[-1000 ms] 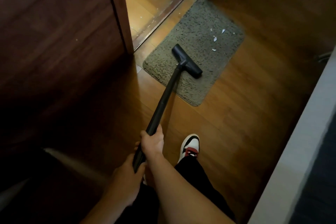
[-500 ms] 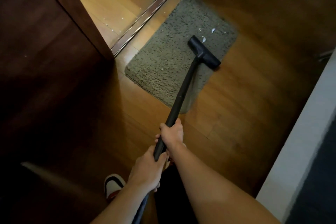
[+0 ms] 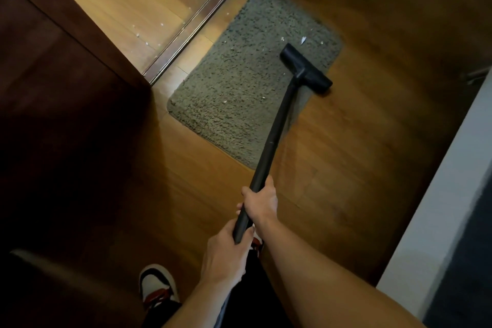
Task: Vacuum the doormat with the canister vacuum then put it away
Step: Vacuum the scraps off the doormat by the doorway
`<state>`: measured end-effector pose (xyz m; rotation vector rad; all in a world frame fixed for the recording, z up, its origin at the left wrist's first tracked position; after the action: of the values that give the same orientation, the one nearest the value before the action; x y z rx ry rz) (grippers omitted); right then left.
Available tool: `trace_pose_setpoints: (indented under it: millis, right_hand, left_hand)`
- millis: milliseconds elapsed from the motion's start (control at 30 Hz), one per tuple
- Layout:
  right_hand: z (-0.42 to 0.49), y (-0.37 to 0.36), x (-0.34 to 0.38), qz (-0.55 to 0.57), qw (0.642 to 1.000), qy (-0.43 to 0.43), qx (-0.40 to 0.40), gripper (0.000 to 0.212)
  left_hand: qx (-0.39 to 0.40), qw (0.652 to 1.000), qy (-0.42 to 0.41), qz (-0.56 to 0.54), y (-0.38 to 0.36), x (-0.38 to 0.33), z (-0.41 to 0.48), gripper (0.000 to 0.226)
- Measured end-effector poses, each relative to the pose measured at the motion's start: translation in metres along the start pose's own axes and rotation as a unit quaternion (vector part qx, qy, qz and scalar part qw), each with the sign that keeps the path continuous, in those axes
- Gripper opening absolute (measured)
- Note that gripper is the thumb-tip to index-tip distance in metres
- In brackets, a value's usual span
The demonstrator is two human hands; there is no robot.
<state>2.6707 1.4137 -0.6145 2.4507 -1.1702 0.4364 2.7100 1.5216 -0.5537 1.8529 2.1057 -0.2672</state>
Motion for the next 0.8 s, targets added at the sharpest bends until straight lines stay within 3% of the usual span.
trace_pose_setpoints:
  millis: [400, 800]
  right_hand:
    - [-0.056, -0.071, -0.04, 0.023, 0.999, -0.006, 0.039, 0.071]
    - [-0.117, -0.149, -0.057, 0.028, 0.996, -0.023, 0.077, 0.08]
  left_hand:
    - [-0.009, 1.0, 0.02, 0.004, 0.044, 0.072, -0.041, 0.037]
    - [-0.052, 0.997, 0.043, -0.037, 0.093, 0.126, -0.089, 0.039]
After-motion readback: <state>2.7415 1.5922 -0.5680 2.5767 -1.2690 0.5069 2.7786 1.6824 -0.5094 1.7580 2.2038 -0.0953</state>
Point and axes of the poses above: each hand's wrist, its own z-axis towards the middle knuckle, its own y-axis out of the back of the hand, x = y × z, the point moved 1 cm from there along z, towards the middle knuckle, and after that the axes turned 8 degrees about x, right-handed, at the moved point
